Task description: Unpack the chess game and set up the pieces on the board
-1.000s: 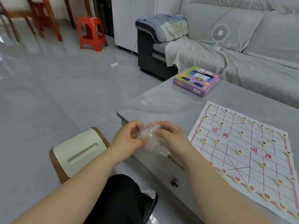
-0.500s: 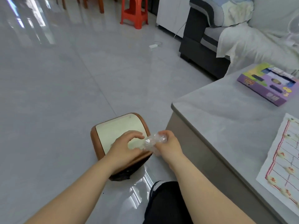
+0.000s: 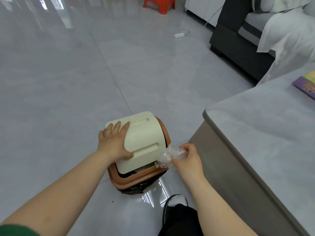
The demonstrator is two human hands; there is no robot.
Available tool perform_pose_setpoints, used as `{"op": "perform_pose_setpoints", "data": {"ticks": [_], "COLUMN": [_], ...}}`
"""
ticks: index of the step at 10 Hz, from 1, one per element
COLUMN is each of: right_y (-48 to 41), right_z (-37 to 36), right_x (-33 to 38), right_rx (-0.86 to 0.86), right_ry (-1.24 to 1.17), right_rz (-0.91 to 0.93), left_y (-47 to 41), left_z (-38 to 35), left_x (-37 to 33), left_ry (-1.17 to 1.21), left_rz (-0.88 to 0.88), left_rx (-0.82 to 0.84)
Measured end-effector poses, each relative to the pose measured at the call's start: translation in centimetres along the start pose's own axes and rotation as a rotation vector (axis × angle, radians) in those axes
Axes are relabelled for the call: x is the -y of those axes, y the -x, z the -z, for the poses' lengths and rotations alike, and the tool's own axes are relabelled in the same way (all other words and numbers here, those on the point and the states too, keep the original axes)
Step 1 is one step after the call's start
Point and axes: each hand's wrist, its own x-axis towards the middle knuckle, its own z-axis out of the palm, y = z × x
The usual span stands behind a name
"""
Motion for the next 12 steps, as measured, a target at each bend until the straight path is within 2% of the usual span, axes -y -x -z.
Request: {"op": "perform_pose_setpoints", "data": {"ticks": [1,2,3,4,6,7,8,10,12], "right_y": [-0.9,-1.7,-2.7,-3.6,-4.3,-4.3,-4.3,-3.8,-3.6], "right_z": [-0.9,-2.3,-4.8,-6.4,-7.4,-7.4,-7.0,-6.6,-4.7], "right_x": [-0.2,0.6,1.2,1.3,-0.6,-0.6,-0.3,0.0,0.5], "right_rx": [-0.024,0.042,0.034,0.096,0.664,0.661,0.679,0.747,0.405], "right_ry": [0.186,0.496,0.897,1.102,1.197,1.194,1.323,1.510,1.211], "right_rz": [0.081,0.276,0.580,0.607,0.304,0.294,0.329,0.273,0.523], "left_y": [-0.1,0.1,0.1,0.0,-0.4,-0.8,-0.9,-0.7,-1.0], "left_z": [-0.4,-1.1,-1.1,-1.2,-1.8,-1.5,-1.2,-0.6,-0.3], "left_x": [-0.3,-0.1,0.7,1.6,2.1,2.3,2.5,2.7,2.7], "left_ry": [-0.084,0.014,0.353,0.473,0.382,0.341,0.287,0.227,0.133], "left_rz": [-0.043,-0.091,-0.097,-0.139,-0.136,-0.150,-0.151,-0.127,-0.113], "left_rx": [-0.057,-0.152,-0.280,-0.377,-0.348,-0.327,-0.293,-0.161,-0.079]}}
